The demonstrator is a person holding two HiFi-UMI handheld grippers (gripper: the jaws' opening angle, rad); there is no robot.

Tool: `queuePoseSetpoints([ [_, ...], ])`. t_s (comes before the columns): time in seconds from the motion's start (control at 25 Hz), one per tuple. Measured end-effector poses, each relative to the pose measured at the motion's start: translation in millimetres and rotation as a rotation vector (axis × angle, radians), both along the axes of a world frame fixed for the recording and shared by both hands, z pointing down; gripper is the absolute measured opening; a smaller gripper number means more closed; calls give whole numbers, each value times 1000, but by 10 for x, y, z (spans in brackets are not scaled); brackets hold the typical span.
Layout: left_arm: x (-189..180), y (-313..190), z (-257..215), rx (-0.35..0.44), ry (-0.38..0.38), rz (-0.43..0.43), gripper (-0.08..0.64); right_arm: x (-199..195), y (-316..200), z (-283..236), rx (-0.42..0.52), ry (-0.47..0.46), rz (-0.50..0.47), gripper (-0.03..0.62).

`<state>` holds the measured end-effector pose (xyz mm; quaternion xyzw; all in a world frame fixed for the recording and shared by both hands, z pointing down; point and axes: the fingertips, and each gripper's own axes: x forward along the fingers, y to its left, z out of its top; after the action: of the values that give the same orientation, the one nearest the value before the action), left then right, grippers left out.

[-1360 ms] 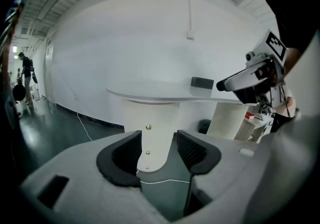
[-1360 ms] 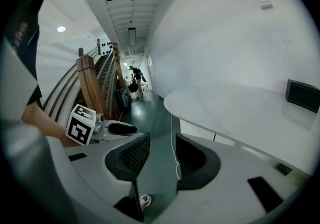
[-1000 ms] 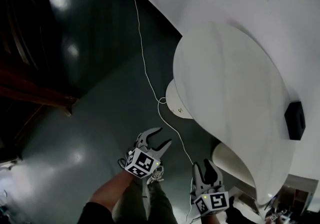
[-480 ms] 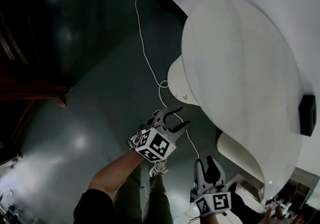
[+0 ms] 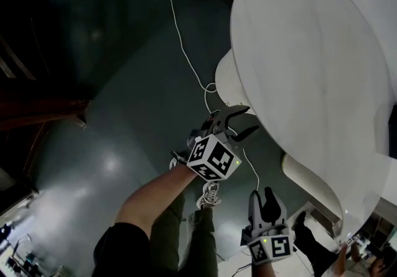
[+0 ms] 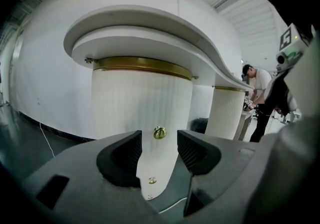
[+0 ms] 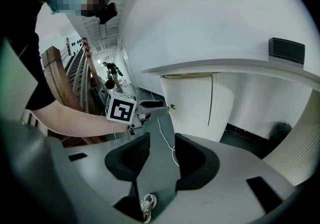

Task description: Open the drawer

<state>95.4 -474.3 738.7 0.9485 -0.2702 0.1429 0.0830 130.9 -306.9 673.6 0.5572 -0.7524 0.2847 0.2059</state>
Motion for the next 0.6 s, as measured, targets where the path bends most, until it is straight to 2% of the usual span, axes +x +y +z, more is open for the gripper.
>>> queuePoseSetpoints([
  [0.4, 273, -151, 160, 18, -7, -69, 224, 188, -19, 160, -5, -2, 43, 152],
  [0.6, 340, -221, 172, 23, -8, -140, 210, 301, 8, 209, -20, -3, 60, 152],
])
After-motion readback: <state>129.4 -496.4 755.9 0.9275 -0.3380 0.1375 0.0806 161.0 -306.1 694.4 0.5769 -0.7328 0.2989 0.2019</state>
